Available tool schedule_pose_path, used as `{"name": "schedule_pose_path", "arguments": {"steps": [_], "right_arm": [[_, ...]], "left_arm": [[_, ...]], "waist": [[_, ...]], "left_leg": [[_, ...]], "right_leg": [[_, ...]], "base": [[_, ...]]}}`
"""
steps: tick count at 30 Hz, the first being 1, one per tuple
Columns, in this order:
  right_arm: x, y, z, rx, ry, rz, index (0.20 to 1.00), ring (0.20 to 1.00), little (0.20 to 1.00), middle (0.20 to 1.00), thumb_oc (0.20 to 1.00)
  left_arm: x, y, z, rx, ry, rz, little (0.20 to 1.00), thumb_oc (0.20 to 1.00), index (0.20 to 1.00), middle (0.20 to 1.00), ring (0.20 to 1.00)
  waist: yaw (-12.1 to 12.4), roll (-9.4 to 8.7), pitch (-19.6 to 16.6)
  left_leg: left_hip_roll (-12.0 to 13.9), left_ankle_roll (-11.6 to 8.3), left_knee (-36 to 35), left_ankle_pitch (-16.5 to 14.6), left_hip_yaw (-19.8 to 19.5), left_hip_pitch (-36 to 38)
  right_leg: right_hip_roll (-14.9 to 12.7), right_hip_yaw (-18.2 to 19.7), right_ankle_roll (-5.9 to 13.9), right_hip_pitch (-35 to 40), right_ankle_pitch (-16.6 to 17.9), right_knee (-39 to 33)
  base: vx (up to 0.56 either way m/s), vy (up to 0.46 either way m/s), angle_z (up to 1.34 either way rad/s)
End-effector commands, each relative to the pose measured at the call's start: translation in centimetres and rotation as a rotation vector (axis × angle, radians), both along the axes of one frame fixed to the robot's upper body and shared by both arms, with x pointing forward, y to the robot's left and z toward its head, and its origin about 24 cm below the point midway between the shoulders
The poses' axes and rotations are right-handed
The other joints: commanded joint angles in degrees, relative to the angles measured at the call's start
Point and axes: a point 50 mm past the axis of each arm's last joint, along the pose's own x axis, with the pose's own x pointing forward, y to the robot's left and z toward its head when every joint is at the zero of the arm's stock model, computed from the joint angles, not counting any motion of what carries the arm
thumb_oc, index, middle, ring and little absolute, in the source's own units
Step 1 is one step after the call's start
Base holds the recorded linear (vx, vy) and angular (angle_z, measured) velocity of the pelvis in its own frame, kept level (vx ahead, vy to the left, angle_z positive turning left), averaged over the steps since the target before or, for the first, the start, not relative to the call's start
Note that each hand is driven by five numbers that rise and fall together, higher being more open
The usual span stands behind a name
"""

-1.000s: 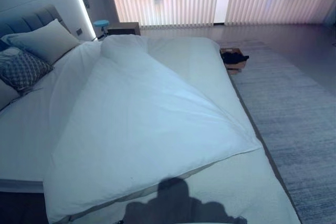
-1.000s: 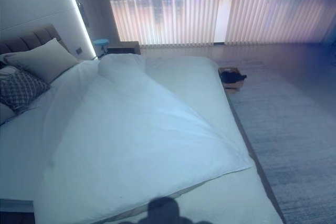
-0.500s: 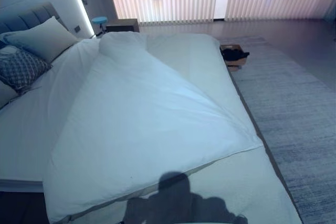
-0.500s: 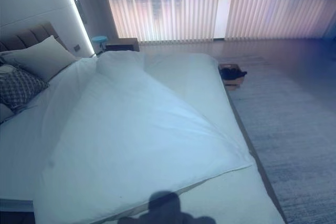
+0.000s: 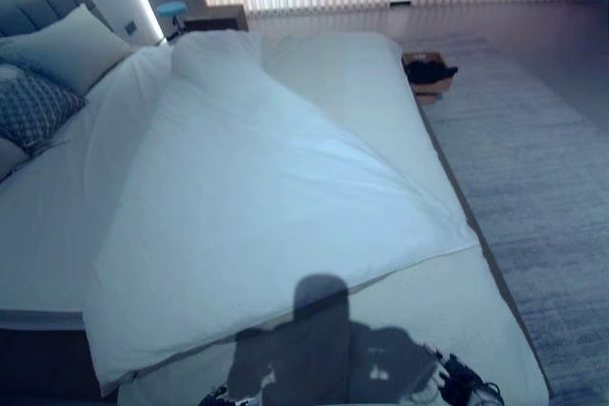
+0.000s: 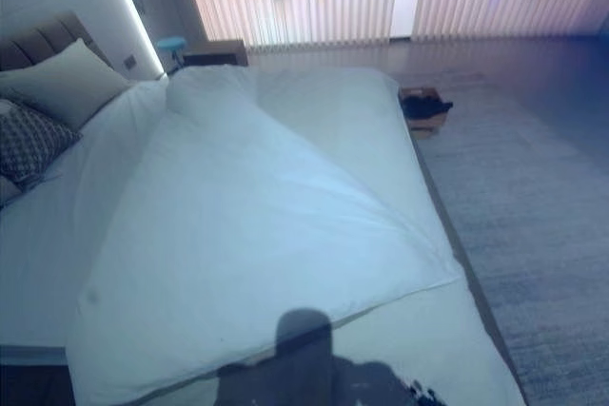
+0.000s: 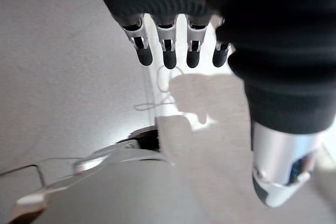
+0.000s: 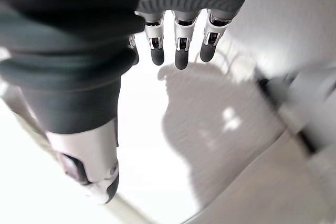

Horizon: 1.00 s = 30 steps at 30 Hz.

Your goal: Make the bed

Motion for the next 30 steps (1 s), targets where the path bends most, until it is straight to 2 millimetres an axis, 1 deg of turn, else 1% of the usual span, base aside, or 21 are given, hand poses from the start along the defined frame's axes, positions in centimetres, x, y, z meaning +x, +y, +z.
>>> {"name": "schedule_pose_path", "arguments": {"steps": [1, 4, 7, 10, 11, 12, 13, 15, 18, 19, 20, 24, 26, 30], "right_arm": [[5.1, 2.3, 3.0, 0.185, -0.236, -0.173, 1.0, 1.0, 1.0, 1.0, 1.0], [7.4, 2.7, 5.0, 0.231, -0.333, -0.226, 1.0, 1.0, 1.0, 1.0, 1.0], [9.7, 2.8, 7.5, 0.243, -0.451, -0.265, 1.0, 1.0, 1.0, 1.0, 1.0], [11.3, 2.5, 9.4, 0.241, -0.513, -0.308, 1.0, 1.0, 1.0, 1.0, 1.0], [11.3, 2.5, 9.4, 0.241, -0.513, -0.308, 1.0, 1.0, 1.0, 1.0, 1.0], [12.2, 2.1, 10.4, 0.234, -0.538, -0.34, 1.0, 1.0, 1.0, 1.0, 1.0], [12.7, 1.8, 10.9, 0.225, -0.549, -0.353, 1.0, 1.0, 1.0, 1.0, 1.0], [14.1, 0.3, 12.7, 0.182, -0.579, -0.399, 1.0, 1.0, 1.0, 1.0, 1.0], [14.7, -0.2, 13.5, 0.173, -0.595, -0.411, 1.0, 1.0, 1.0, 1.0, 1.0], [15.5, -1.1, 14.7, 0.154, -0.618, -0.431, 1.0, 1.0, 1.0, 1.0, 1.0], [15.8, -1.3, 15.2, 0.153, -0.624, -0.443, 1.0, 1.0, 1.0, 1.0, 1.0], [17.4, -2.4, 18.2, 0.119, -0.694, -0.46, 1.0, 1.0, 1.0, 1.0, 1.0], [18.3, -3.0, 20.5, 0.094, -0.745, -0.462, 1.0, 1.0, 1.0, 1.0, 1.0], [19.7, -4.1, 24.6, 0.049, -0.814, -0.484, 1.0, 1.0, 1.0, 1.0, 1.0]], "left_arm": [[2.4, -0.5, 0.6, 0.003, -0.065, 0.035, 1.0, 1.0, 1.0, 1.0, 1.0], [3.1, -0.7, 0.8, 0.001, -0.089, 0.055, 1.0, 1.0, 1.0, 1.0, 1.0], [3.5, -1.0, 1.0, -0.007, -0.115, 0.083, 1.0, 1.0, 1.0, 1.0, 1.0], [3.6, -1.2, 1.0, -0.007, -0.117, 0.088, 1.0, 1.0, 1.0, 1.0, 1.0], [3.6, -1.2, 1.0, -0.007, -0.118, 0.088, 1.0, 1.0, 1.0, 1.0, 1.0], [3.6, -1.4, 1.0, -0.009, -0.119, 0.085, 1.0, 1.0, 1.0, 1.0, 1.0], [3.7, -1.5, 1.0, -0.01, -0.122, 0.087, 1.0, 1.0, 1.0, 1.0, 1.0], [3.8, -1.7, 1.1, -0.024, -0.135, 0.094, 1.0, 1.0, 1.0, 1.0, 1.0], [3.8, -1.9, 1.1, -0.03, -0.139, 0.094, 1.0, 1.0, 1.0, 1.0, 1.0], [3.8, -2.2, 1.1, -0.042, -0.147, 0.088, 1.0, 1.0, 1.0, 1.0, 1.0], [3.9, -2.3, 1.1, -0.046, -0.151, 0.087, 1.0, 1.0, 1.0, 1.0, 1.0], [4.1, -2.7, 1.3, -0.066, -0.174, 0.096, 1.0, 1.0, 1.0, 1.0, 1.0], [4.6, -3.0, 1.6, -0.085, -0.206, 0.103, 1.0, 1.0, 1.0, 1.0, 1.0], [4.8, -3.8, 1.8, -0.125, -0.227, 0.112, 1.0, 1.0, 1.0, 1.0, 1.0]], "waist": [[-0.1, -2.94, 1.2], [0.3, -2.39, 2.3], [0.8, -1.67, 3.5], [1.1, -0.8, 4.6], [1.2, -0.8, 4.6], [1.5, -0.25, 5.3], [1.6, 0.1, 5.7], [2.3, 1.3, 6.8], [2.4, 1.76, 7.1], [2.8, 2.5, 7.9], [3.0, 2.78, 8.2], [3.7, 4.3, 9.9], [4.0, 4.9, 10.8], [4.9, 5.78, 11.9]], "left_leg": [[-2.1, -1.85, -1.2, 0.2, -0.9, -1.3], [-2.2, -1.98, -1.2, 0.9, -0.9, -3.2], [-2.3, -1.89, -1.2, 1.5, -0.7, -5.0], [-2.4, -2.0, -1.2, 2.0, -1.0, -6.6], [-2.4, -2.0, -1.2, 2.0, -1.0, -6.7], [-2.4, -2.13, -1.2, 2.3, -1.2, -7.7], [-2.4, -2.22, -1.2, 2.5, -1.3, -8.3], [-2.5, -2.49, -1.2, 3.1, -1.8, -10.0], [-2.5, -2.52, -1.2, 3.2, -2.0, -10.8], [-2.6, -2.58, -1.2, 3.5, -2.4, -12.0], [-2.6, -2.6, -1.2, 3.6, -2.6, -12.4], [-2.6, -2.79, -1.2, 4.3, -3.0, -14.7], [-2.8, -2.86, -1.2, 4.7, -3.3, -16.6], [-2.7, -3.05, -1.2, 5.2, -3.9, -19.5]], "right_leg": [[-4.9, -0.7, 6.24, 2.6, 1.4, 0.6], [-5.2, -0.8, 6.26, 0.7, 1.8, 0.7], [-5.5, -0.6, 6.29, -1.4, 2.2, 1.1], [-5.8, -0.4, 6.08, -3.3, 2.3, 1.6], [-5.8, -0.4, 6.08, -3.4, 2.3, 1.7], [-5.9, -0.7, 5.98, -4.4, 2.4, 1.8], [-6.0, -0.9, 5.93, -4.9, 2.4, 1.9], [-6.2, -1.3, 5.79, -6.5, 2.3, 2.3], [-6.2, -1.3, 5.74, -7.5, 2.3, 2.6], [-6.4, -1.4, 5.58, -8.8, 2.0, 3.3], [-6.4, -1.5, 5.52, -9.3, 2.0, 3.6], [-6.5, -1.6, 5.22, -12.5, 1.4, 5.8], [-6.5, -1.4, 5.02, -15.0, 1.1, 7.0], [-6.4, -1.3, 4.83, -18.8, 0.7, 9.1]], "base": [[-0.03, 0.012, 0.0], [-0.01, 0.006, 0.0], [0.0, 0.0, 0.0], [0.0, 0.0, 0.0], [0.0, 0.0, 0.0], [0.0, 0.0, 0.0], [0.0, 0.0, 0.0], [0.0, 0.0, 0.0], [0.0, -0.018, 0.17], [0.01, -0.026, 0.11], [0.02, -0.037, 0.09], [0.0, -0.005, 0.01], [-0.03, -0.034, 0.1], [-0.01, -0.013, 0.06]]}}
